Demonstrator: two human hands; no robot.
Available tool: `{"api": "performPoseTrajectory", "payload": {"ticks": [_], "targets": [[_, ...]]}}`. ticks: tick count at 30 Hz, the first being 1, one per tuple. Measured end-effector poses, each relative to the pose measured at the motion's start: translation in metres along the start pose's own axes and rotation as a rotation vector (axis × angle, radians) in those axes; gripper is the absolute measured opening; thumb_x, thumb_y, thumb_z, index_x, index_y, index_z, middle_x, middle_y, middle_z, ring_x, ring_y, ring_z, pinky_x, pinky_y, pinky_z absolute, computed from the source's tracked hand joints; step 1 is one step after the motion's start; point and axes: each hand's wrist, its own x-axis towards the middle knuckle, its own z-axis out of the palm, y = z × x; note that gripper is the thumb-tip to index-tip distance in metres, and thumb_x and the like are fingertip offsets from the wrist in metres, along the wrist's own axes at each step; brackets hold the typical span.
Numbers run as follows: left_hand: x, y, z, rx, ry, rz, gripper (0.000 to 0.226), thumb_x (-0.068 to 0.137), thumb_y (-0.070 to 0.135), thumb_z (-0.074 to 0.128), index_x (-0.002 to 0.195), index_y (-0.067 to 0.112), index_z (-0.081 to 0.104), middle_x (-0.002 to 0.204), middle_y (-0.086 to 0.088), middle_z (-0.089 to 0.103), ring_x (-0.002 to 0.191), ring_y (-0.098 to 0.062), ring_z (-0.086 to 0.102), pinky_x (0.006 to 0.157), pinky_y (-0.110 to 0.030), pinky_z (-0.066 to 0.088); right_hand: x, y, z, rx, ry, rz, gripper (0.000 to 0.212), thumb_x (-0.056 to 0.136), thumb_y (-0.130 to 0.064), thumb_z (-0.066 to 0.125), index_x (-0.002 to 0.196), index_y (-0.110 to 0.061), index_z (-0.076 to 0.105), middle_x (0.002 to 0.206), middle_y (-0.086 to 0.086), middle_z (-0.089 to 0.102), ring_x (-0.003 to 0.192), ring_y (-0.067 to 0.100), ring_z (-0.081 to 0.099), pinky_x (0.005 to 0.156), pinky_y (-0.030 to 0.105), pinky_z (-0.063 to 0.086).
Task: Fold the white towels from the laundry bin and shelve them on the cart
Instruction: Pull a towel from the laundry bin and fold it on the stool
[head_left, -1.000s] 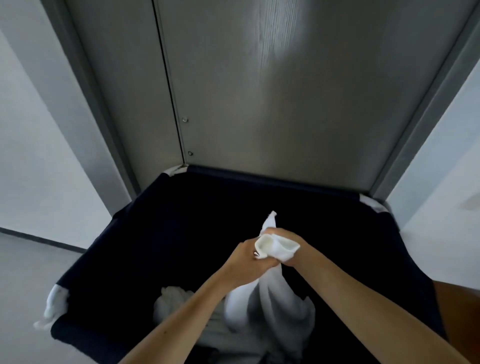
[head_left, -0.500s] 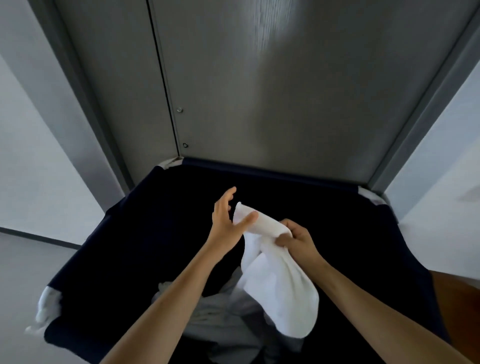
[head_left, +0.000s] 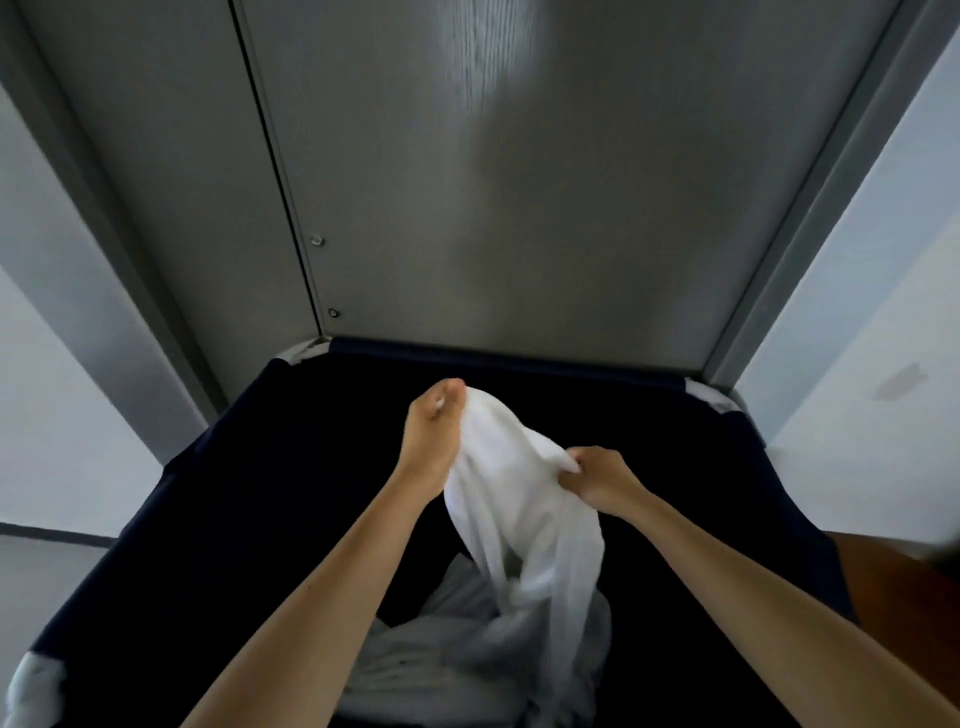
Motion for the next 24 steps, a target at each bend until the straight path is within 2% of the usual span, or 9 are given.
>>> {"api": "performPoseTrajectory", "payload": {"ticks": [6,7,8,9,10,14,17,21,24], "targets": [[0.015,0.005,-0.016,-0.326,0.191,-0.181,0.031,0.101,0.027,0.040,0.072,0.018,0.046,0.074,0.006,0.040,0.068,-0.004,0.037,0.063,-0.019,0.034,0.007,0.020,0.004,-0.149,0.243,0.049,0.023,0.087,-0.018,0.054,0.069,-0.013,0.040,0.065,0.002,0.046,0.060,0.018,0.048,0.051,0.030,0.033],[0.013,0.011,-0.017,-0.314,0.172,-0.183,0.031,0.101,0.028,0.040,0.075,0.014,0.050,0.075,0.007,0.040,0.070,-0.004,0.038,0.065,-0.020,0.034,0.008,0.017,0.005,-0.129,0.249,0.041,0.019,0.090,-0.018,0.050,0.073,-0.011,0.043,0.068,0.002,0.049,0.060,0.016,0.048,0.052,0.030,0.033],[0.013,0.012,-0.018,-0.291,0.139,-0.173,0.041,0.101,0.029,0.040,0.093,-0.011,0.045,0.075,0.006,0.039,0.071,-0.005,0.037,0.066,-0.022,0.035,0.008,0.010,0.006,-0.045,0.255,0.042,0.014,0.092,-0.016,0.045,0.080,-0.010,0.047,0.073,0.003,0.052,0.061,0.014,0.049,0.052,0.028,0.035],[0.012,0.014,-0.022,-0.253,0.096,-0.147,0.025,0.101,0.030,0.040,0.080,0.023,0.028,0.070,0.004,0.036,0.067,-0.007,0.034,0.063,-0.024,0.033,0.007,0.002,0.006,0.074,0.273,0.033,0.013,0.094,-0.014,0.041,0.086,-0.008,0.049,0.077,0.004,0.054,0.063,0.013,0.050,0.052,0.026,0.037],[0.012,0.013,-0.026,-0.182,0.080,-0.112,0.034,0.100,0.030,0.041,0.070,0.014,0.044,0.065,0.004,0.033,0.062,-0.008,0.031,0.059,-0.026,0.029,0.004,-0.009,0.004,0.196,0.297,0.018,0.014,0.095,-0.012,0.037,0.090,-0.008,0.049,0.080,0.005,0.055,0.064,0.014,0.051,0.052,0.025,0.038],[0.006,0.009,-0.036,0.143,0.079,-0.044,0.035,0.095,0.032,0.050,0.066,0.015,0.043,0.058,0.006,0.039,0.053,-0.009,0.035,0.053,-0.026,0.029,-0.010,-0.062,-0.009,0.274,0.305,-0.226,0.017,0.089,-0.023,0.056,0.091,-0.017,0.041,0.073,-0.006,0.050,0.066,0.014,0.050,0.051,0.021,0.037],[-0.007,0.016,-0.034,0.247,0.041,-0.003,0.020,0.080,0.033,0.069,0.092,0.026,0.054,0.078,0.010,0.053,0.068,-0.006,0.051,0.060,-0.019,0.040,-0.019,-0.090,-0.015,0.177,0.219,-0.429,0.029,0.083,-0.023,0.066,0.099,-0.016,0.043,0.076,-0.011,0.051,0.067,0.006,0.051,0.055,0.014,0.038],[-0.026,0.014,-0.028,0.624,-0.321,0.131,0.091,0.068,0.039,0.080,0.142,0.041,0.026,0.123,0.015,0.037,0.102,-0.005,0.046,0.082,-0.017,0.037,-0.030,-0.097,-0.016,0.164,0.129,-0.594,0.018,0.086,-0.003,0.050,0.096,-0.017,0.046,0.072,-0.012,0.053,0.060,-0.001,0.053,0.052,0.012,0.039],[-0.028,0.006,-0.028,0.689,-0.148,0.260,0.042,0.081,0.041,0.068,0.120,0.028,0.059,0.116,0.009,0.045,0.092,-0.010,0.054,0.075,-0.022,0.042,-0.035,-0.098,-0.019,0.128,0.080,-0.634,0.018,0.088,-0.002,0.045,0.093,-0.020,0.045,0.071,-0.011,0.053,0.058,0.001,0.051,0.052,0.012,0.040]]}}
